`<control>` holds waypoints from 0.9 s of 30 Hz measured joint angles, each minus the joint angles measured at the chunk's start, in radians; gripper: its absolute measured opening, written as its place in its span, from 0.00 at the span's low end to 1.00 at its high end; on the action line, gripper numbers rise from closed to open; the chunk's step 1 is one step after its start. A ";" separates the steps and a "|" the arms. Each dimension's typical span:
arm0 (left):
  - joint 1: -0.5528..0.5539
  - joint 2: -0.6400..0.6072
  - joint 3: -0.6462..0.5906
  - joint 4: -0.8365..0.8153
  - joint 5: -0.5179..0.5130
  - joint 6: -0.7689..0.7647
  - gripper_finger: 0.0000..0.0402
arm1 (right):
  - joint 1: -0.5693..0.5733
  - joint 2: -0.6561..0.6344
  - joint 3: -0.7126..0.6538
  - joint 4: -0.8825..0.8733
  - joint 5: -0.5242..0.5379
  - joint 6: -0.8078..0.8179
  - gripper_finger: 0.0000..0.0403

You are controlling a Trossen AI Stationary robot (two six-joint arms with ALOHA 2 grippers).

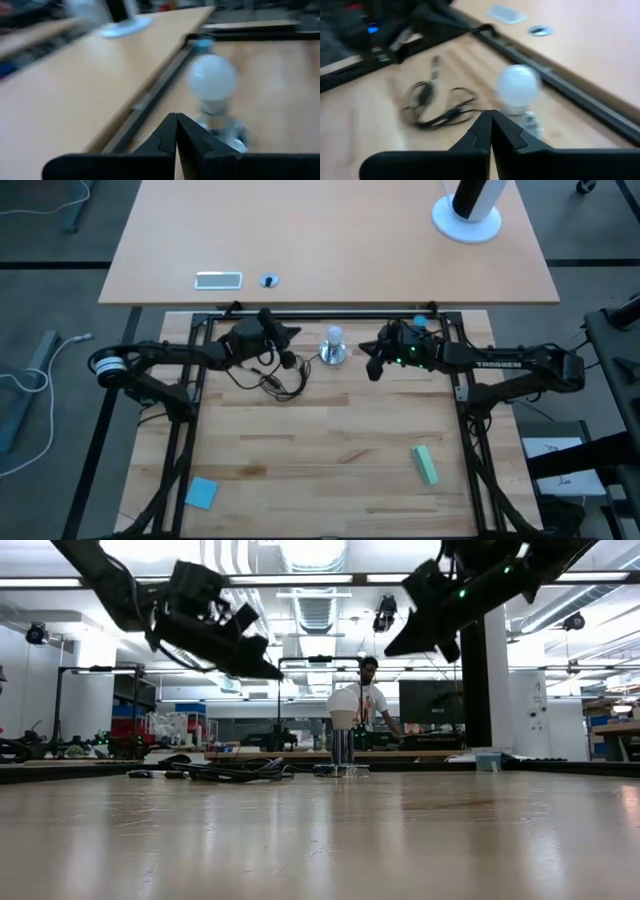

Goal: Screw lightbulb
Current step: Remove the lightbulb from the lamp

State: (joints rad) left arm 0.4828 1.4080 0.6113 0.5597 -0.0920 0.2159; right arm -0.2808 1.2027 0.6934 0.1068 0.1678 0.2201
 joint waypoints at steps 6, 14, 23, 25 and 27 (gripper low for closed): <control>0.020 0.117 0.078 0.010 0.166 -0.020 0.00 | -0.007 0.145 -0.012 0.109 0.006 0.015 0.00; 0.025 0.309 0.288 -0.004 0.190 0.000 0.00 | -0.039 0.331 -0.012 0.316 0.008 0.038 0.00; 0.026 0.400 0.425 -0.156 0.206 0.033 0.00 | -0.057 0.360 -0.005 0.382 0.016 0.007 0.00; 0.027 0.399 0.425 -0.160 0.202 0.033 0.00 | -0.069 0.359 -0.005 0.383 0.023 0.008 0.00; 0.027 0.396 0.424 -0.164 0.201 0.033 0.00 | -0.081 0.359 -0.005 0.372 0.026 0.015 0.00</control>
State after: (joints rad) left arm 0.5098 1.8037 1.0351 0.3954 0.1092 0.2489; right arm -0.3616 1.5616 0.6884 0.4784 0.1940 0.2349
